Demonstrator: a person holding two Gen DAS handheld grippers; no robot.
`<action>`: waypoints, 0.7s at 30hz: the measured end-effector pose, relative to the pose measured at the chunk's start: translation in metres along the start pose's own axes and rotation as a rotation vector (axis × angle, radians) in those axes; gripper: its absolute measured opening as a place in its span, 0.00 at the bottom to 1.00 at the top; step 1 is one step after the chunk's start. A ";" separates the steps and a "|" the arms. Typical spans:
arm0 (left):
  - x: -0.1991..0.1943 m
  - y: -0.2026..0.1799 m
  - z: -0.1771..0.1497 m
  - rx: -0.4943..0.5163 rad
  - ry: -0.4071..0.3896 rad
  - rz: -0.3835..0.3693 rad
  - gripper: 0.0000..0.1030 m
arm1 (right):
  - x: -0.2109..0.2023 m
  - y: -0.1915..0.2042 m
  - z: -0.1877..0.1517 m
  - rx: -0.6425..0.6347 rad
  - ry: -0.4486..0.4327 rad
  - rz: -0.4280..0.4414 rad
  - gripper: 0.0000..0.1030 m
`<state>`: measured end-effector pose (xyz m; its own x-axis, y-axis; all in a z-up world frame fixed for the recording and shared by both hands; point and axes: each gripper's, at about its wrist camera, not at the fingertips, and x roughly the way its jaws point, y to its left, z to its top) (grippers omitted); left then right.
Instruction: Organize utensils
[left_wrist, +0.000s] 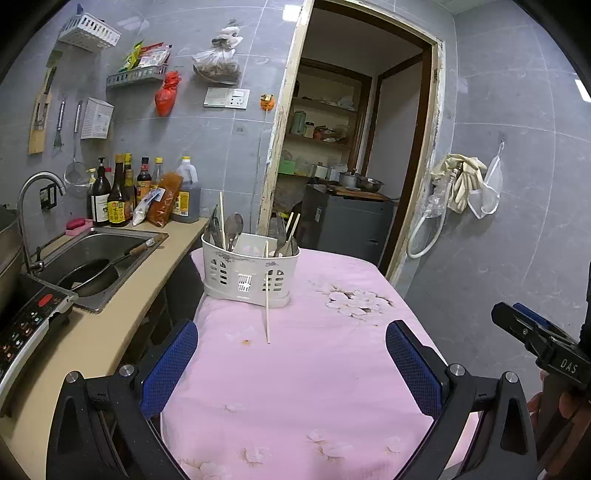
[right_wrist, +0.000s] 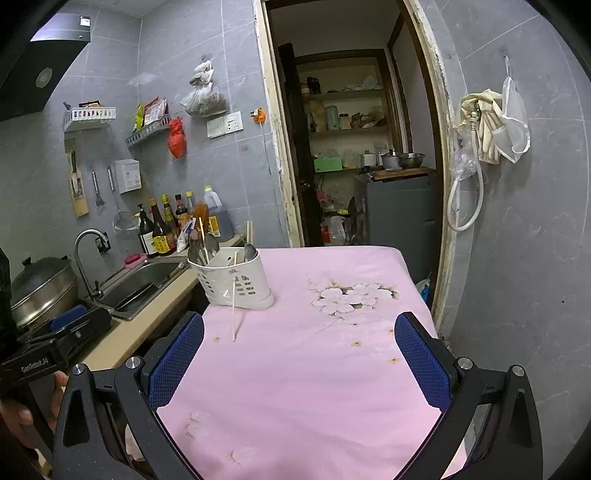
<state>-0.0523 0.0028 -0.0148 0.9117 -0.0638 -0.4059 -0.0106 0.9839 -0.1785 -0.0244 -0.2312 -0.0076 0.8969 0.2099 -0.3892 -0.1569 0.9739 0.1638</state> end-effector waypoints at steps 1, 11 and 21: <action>0.000 0.001 0.000 0.000 0.001 0.001 1.00 | 0.001 0.001 0.000 0.000 0.001 -0.001 0.99; 0.002 0.002 0.000 0.000 0.001 0.003 1.00 | 0.002 0.001 -0.001 0.003 0.004 -0.004 0.99; 0.002 0.002 0.001 0.000 0.002 0.005 1.00 | 0.001 0.001 -0.001 0.004 0.005 -0.004 0.99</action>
<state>-0.0503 0.0050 -0.0154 0.9107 -0.0591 -0.4088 -0.0151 0.9843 -0.1761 -0.0238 -0.2295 -0.0088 0.8953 0.2063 -0.3947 -0.1515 0.9745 0.1657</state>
